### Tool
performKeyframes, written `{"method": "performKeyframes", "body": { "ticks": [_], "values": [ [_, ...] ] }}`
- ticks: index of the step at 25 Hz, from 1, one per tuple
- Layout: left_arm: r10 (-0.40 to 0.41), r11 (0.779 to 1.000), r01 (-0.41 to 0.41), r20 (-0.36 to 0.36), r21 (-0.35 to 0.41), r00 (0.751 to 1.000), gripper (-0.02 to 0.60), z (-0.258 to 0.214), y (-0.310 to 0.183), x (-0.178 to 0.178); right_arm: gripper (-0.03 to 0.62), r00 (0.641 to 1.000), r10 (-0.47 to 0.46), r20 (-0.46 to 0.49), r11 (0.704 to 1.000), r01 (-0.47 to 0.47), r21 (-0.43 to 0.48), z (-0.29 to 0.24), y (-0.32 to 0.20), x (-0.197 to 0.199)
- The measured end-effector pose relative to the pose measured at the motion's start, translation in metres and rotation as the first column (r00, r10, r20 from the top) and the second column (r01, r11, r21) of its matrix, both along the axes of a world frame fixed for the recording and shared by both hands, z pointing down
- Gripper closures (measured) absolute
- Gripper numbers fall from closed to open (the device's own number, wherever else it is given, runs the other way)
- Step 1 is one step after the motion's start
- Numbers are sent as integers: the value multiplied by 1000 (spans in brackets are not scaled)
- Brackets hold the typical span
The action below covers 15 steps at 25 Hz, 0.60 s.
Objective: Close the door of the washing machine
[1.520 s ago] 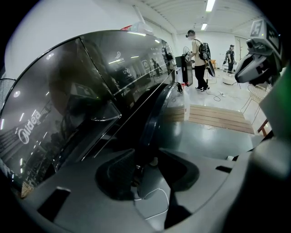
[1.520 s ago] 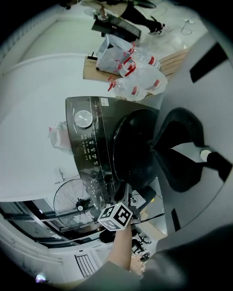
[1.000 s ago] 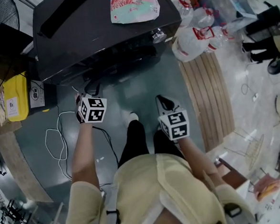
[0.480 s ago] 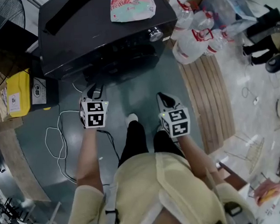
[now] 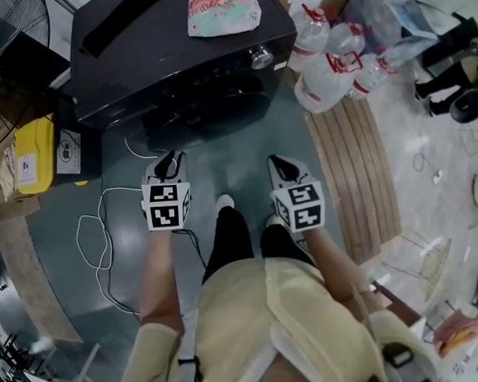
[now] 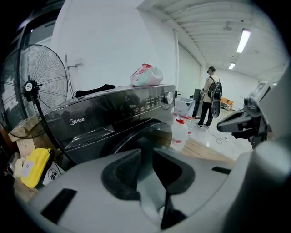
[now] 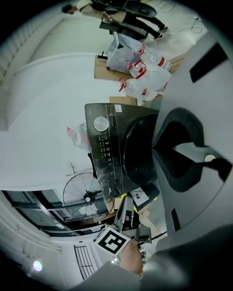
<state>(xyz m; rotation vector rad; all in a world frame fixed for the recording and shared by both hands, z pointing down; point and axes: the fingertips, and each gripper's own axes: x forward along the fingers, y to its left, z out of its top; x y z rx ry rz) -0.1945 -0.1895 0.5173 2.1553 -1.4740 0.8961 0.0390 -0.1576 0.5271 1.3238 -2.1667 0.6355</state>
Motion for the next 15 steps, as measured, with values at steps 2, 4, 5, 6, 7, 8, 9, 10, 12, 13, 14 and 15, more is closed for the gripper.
{"method": "performKeyframes", "body": {
  "ticks": [2, 4, 5, 6, 7, 8, 9, 10, 12, 13, 14, 15],
  "values": [
    [-8, 1000, 8, -19, 0, 1000, 506, -6, 6, 4, 588, 1000, -3, 1, 1000, 3, 4, -3, 1, 2],
    [-17, 1000, 17, -37, 0, 999, 511, -11, 11, 8, 588, 1000, -5, 3, 1000, 5, 8, -5, 3, 3],
    [-21, 1000, 21, -43, -2, 999, 512, -13, 15, 10, 588, 1000, -6, 4, 1000, 6, 9, -6, 4, 4],
    [-26, 1000, 26, -48, -4, 998, 514, -14, 18, 12, 588, 1000, -8, 7, 1000, 8, 11, -7, 5, 5],
    [-32, 999, 32, -54, -7, 998, 515, -15, 21, 14, 588, 1000, -11, 11, 1000, 11, 13, -8, 6, 6],
    [-40, 999, 39, -61, -9, 997, 517, -16, 24, 16, 588, 1000, -14, 16, 1000, 14, 14, -9, 7, 7],
    [-49, 999, 48, -67, -12, 997, 522, -17, 26, 17, 588, 1000, -17, 20, 1000, 16, 16, -9, 7, 7],
    [-58, 998, 57, -74, -15, 996, 523, -18, 29, 18, 588, 1000, -20, 23, 1000, 19, 19, -11, 8, 8],
    [-75, 997, 73, -90, -24, 993, 526, -20, 35, 20, 588, 999, -27, 29, 999, 27, 26, -13, 10, 8],
    [-82, 996, 79, -97, -31, 992, 528, -20, 39, 21, 588, 999, -31, 30, 999, 30, 29, -14, 11, 8],
    [-89, 996, 85, -105, -38, 991, 528, -21, 42, 22, 588, 999, -34, 30, 999, 34, 32, -15, 13, 8],
    [-94, 995, 89, -111, -45, 989, 529, -20, 46, 23, 588, 999, -36, 29, 999, 35, 35, -16, 13, 8]
  ]
}}
